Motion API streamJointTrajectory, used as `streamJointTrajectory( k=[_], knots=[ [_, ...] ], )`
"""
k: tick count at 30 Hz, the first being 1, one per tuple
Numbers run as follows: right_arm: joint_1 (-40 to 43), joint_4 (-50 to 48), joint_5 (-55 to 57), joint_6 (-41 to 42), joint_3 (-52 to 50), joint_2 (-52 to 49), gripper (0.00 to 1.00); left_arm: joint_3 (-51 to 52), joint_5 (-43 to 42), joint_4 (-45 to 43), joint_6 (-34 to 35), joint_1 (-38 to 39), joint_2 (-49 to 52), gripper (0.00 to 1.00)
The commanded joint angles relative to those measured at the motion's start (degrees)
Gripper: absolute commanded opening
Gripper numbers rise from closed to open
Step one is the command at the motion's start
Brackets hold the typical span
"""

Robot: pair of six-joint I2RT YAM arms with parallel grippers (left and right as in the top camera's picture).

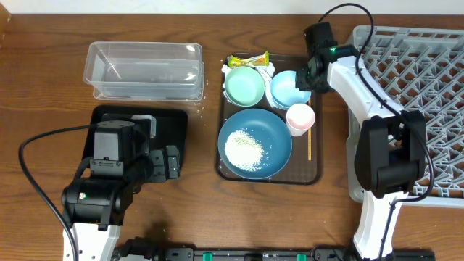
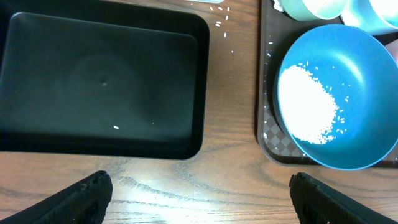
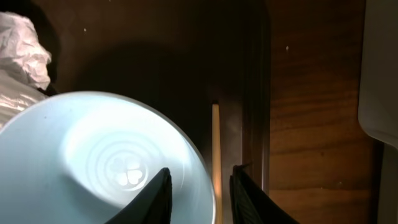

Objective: Sort waste into correct bins and load items into the dishwasher rack
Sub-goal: 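Raise the right gripper and move it over the light-blue bowl, then grasp the light-blue bowl rim with the right gripper and lift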

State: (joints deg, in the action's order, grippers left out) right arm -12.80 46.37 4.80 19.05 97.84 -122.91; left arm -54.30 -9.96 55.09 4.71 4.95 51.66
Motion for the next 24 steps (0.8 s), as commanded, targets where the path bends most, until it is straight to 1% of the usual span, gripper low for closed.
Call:
streamJointTrajectory(
  k=[1,17,21,24],
  knots=[
    [-1.2,-0.3,1.2,1.1,-0.2,-0.1,0.29,-0.6,-0.1,-0.1,0.5,0.1,0.0,0.94],
    [-1.2,0.8,0.7,1.1,-0.3,-2.3,0.24,-0.6,-0.1,-0.1,0.5,0.1,0.0,0.94],
    [-1.2,1.5,0.8,1.1,-0.3,-2.3,0.19,-0.6,-0.1,-0.1,0.5,0.1,0.0,0.94],
    [-1.2,1.9,0.8,1.1,-0.3,-2.3,0.17,-0.6,-0.1,-0.1,0.5,0.1,0.0,0.94]
  ],
)
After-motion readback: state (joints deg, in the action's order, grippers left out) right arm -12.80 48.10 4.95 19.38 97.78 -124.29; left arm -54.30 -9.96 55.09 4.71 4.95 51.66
